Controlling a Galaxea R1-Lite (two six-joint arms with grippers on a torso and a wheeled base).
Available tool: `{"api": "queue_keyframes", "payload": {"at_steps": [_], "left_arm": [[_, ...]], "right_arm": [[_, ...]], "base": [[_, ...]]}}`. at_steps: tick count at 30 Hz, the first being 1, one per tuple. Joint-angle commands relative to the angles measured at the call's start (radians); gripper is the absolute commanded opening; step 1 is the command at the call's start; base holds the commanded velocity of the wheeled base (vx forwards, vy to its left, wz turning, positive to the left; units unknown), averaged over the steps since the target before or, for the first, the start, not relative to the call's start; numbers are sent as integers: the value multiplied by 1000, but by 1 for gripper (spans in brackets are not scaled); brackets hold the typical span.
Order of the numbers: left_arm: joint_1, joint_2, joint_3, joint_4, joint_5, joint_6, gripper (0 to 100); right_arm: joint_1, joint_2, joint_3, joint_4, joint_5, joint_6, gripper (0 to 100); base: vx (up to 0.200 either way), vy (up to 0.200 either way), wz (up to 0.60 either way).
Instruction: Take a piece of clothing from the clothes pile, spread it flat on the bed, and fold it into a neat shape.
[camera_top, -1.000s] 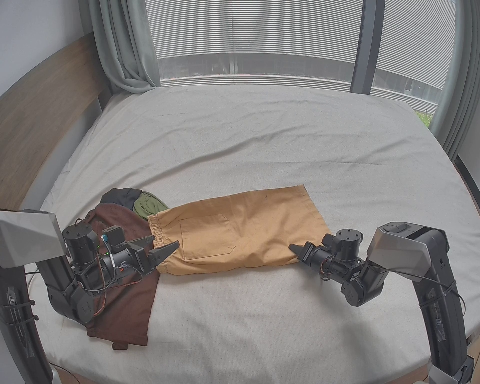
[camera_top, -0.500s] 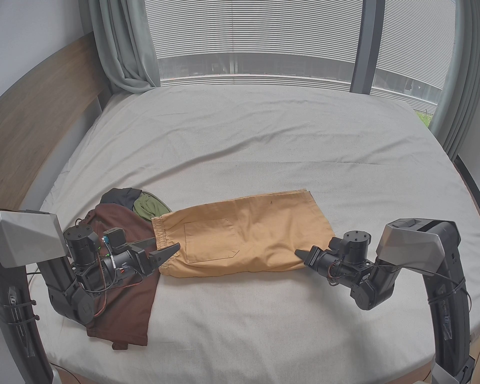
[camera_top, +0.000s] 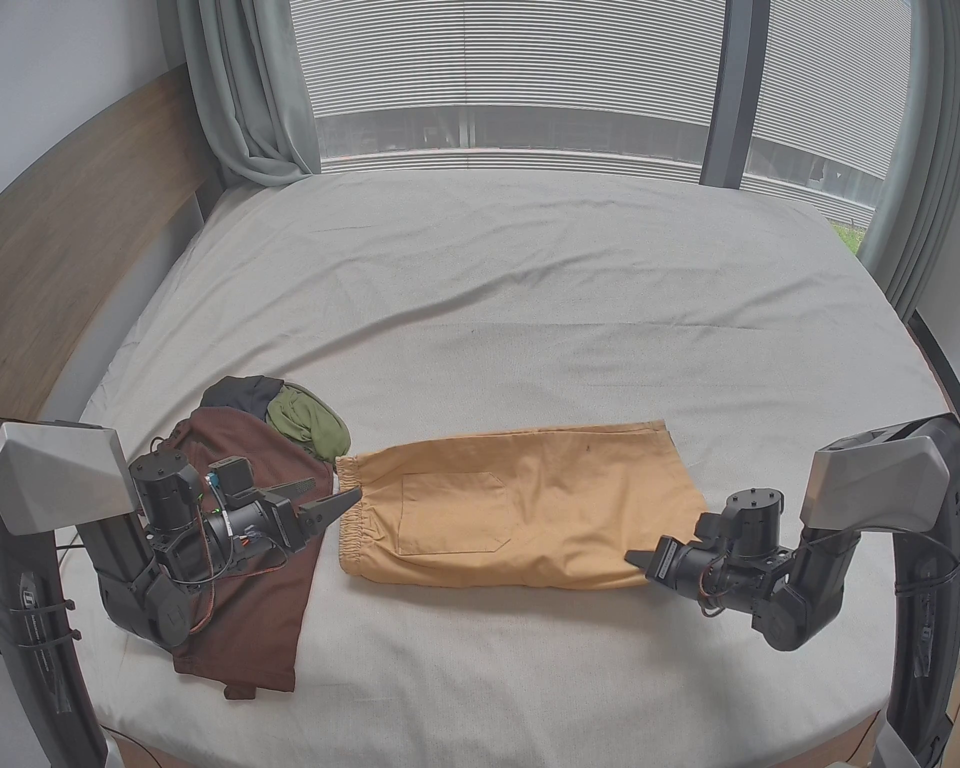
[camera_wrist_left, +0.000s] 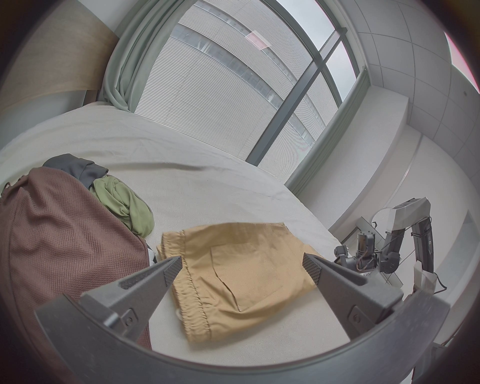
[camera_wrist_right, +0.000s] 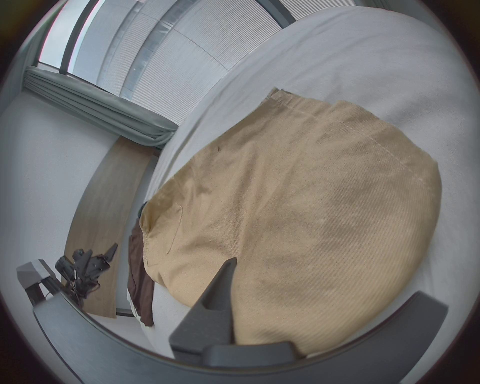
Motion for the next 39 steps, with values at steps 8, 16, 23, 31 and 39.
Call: {"api": "queue_keyframes", "payload": {"at_steps": [8, 16, 23, 31, 39], "left_arm": [[12, 27, -18, -1, -6, -19, 100], [7, 30, -16, -1, -29, -16, 100], [4, 32, -18, -1, -41, -17, 100], [4, 50, -27, -1, -44, -14, 100], [0, 75, -31, -1, -43, 4, 100]], "right_arm": [[-11, -21, 300, -153, -14, -15, 0], [-13, 42, 350, -225, -14, -29, 0], [-13, 42, 349, -225, -15, -32, 100], [19, -24, 493, -224, 13, -92, 100], [120, -87, 511, -222, 34, -65, 100]], "base": [[0, 0, 0], [0, 0, 0], [0, 0, 0], [0, 0, 0], [0, 0, 0]]}}
